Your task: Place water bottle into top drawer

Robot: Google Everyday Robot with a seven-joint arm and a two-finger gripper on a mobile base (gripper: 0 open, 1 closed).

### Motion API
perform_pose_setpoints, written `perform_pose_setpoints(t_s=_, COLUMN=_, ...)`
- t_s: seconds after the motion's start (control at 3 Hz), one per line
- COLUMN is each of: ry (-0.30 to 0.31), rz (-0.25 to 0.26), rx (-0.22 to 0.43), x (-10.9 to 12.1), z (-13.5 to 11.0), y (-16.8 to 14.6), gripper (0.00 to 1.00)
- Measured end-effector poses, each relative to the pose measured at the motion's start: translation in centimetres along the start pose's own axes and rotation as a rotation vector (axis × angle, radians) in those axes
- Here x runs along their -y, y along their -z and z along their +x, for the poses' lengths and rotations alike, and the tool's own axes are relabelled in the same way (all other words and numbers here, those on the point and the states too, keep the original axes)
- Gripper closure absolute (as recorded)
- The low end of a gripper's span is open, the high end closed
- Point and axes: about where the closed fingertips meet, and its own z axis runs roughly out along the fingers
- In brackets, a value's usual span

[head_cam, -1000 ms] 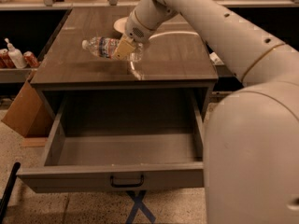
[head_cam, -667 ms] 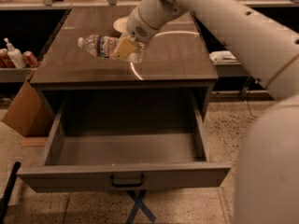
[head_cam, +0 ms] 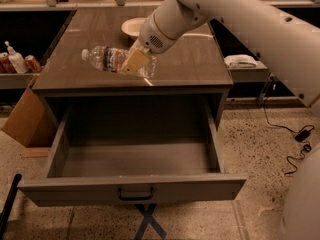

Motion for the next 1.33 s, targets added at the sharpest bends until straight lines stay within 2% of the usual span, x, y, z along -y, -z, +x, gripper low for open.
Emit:
perform_pose_setpoints(t_s=0.33, ry=-0.027, rz=0.009, rx=-0.014, x=-1.5, z=1.2, y=0.7, gripper=1.00)
perform_pose_setpoints(t_s=0.67, ry=-0.060, rz=0.023, rx=-0.059, x=-4.2, z=3.4, y=1.4, gripper=1.00)
perform_pose_setpoints(t_s=1.0, ry=-0.132, rz=0.008, rx=-0.137, x=-6.4, z=7.8, y=0.3, gripper=1.00)
perform_pose_setpoints(t_s=1.33, ry=-0.205, rz=-0.035, rx=-0.194, x=-8.6, z=12.3, y=-1.9, gripper=1.00)
